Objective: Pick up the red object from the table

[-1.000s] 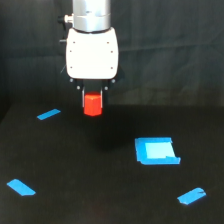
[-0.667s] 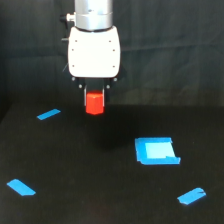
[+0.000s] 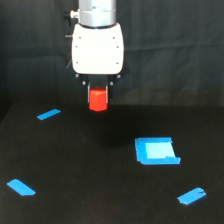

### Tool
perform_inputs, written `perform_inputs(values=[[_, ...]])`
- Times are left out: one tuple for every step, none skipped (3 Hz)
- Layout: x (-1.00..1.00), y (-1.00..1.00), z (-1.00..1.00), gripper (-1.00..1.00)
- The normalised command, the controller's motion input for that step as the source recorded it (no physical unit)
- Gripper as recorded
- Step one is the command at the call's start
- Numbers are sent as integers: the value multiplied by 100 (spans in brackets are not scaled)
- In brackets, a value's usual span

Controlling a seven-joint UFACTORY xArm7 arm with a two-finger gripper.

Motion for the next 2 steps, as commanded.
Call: perform_inputs(values=[[2,-2,23,-100],[0,11,19,-93]])
